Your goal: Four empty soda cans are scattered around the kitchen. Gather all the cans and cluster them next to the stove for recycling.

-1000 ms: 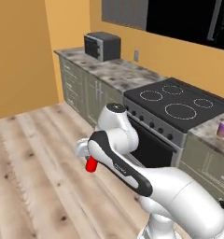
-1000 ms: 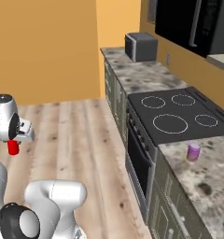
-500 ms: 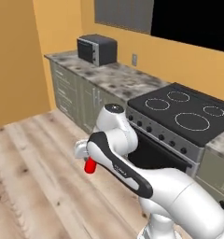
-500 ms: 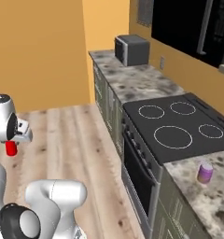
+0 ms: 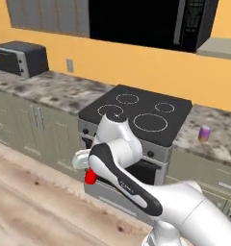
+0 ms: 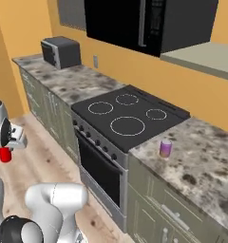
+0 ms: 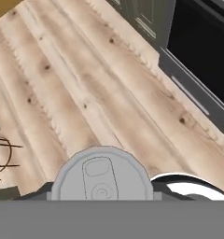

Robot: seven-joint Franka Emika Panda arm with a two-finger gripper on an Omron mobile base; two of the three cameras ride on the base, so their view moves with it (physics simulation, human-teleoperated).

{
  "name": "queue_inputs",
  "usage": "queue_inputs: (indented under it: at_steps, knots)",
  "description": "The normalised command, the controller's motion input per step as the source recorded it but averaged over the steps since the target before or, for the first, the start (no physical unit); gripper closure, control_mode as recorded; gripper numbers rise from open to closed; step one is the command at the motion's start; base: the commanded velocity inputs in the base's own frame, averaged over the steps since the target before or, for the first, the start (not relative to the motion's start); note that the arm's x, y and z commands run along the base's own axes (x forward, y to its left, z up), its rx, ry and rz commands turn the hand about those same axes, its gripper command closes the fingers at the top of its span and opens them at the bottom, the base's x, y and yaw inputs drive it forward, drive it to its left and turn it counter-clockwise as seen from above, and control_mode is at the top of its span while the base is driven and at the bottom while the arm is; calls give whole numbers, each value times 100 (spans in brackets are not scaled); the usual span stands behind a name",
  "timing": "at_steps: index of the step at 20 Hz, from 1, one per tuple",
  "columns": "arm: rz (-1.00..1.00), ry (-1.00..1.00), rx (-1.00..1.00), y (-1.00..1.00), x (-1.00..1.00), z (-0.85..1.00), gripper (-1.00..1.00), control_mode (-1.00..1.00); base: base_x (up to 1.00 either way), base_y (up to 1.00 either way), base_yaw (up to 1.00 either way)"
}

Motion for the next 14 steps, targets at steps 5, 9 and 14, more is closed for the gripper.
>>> queue_inputs:
  at_steps: [5, 9, 14]
  knots:
    - [0, 0, 0, 0, 0, 0, 100, 100, 37, 3, -59]
    - [0, 0, 0, 0, 0, 0, 100, 100, 41, 3, -53]
    - [0, 0, 0, 0, 0, 0, 100, 100, 43, 3, -50]
